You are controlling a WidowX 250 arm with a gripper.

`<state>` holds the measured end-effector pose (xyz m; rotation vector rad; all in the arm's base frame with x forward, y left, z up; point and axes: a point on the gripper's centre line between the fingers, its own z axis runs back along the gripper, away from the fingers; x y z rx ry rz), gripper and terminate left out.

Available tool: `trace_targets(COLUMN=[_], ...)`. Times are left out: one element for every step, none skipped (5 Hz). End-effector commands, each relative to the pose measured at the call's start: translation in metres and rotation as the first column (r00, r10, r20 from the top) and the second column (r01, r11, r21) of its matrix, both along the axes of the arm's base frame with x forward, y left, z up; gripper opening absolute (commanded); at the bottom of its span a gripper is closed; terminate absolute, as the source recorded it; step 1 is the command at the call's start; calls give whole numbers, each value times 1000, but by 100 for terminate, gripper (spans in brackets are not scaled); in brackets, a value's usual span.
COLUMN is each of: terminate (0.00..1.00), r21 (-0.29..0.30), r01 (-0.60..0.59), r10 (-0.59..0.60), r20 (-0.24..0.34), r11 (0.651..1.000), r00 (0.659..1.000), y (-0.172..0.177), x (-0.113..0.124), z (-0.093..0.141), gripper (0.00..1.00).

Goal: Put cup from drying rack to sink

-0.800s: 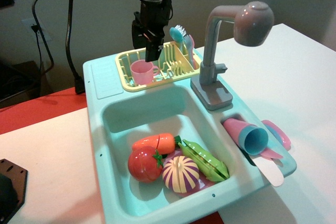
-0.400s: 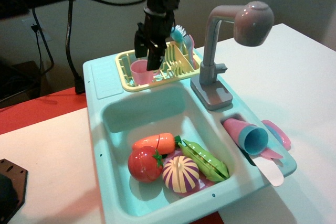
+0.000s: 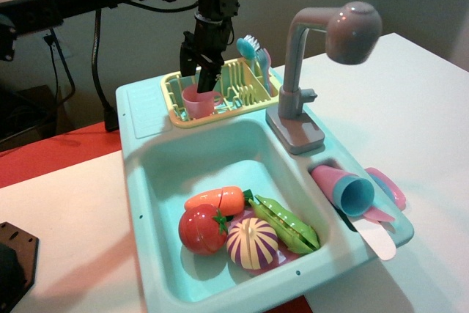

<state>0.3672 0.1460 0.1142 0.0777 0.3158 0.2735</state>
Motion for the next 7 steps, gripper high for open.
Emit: trace_targets(terminate=[0, 0, 0, 0, 0, 0, 0], r21=[33, 28, 34, 43, 55, 55, 50], r01=[4, 20, 46, 49, 37, 35, 26], r10=[-5, -20, -47, -51, -41, -39, -30], r20=[25, 20, 31, 45, 68, 68, 78], r11=[999, 999, 998, 998, 998, 998, 998], r00=[1000, 1000, 998, 998, 997, 997, 997], y=[-1, -13, -28, -38, -38, -36, -34], x=[-1, -4, -4, -3, -6, -7, -5], z=[6, 2, 8, 15, 13, 12, 13], gripper=[100, 100, 100, 100, 0, 0, 0])
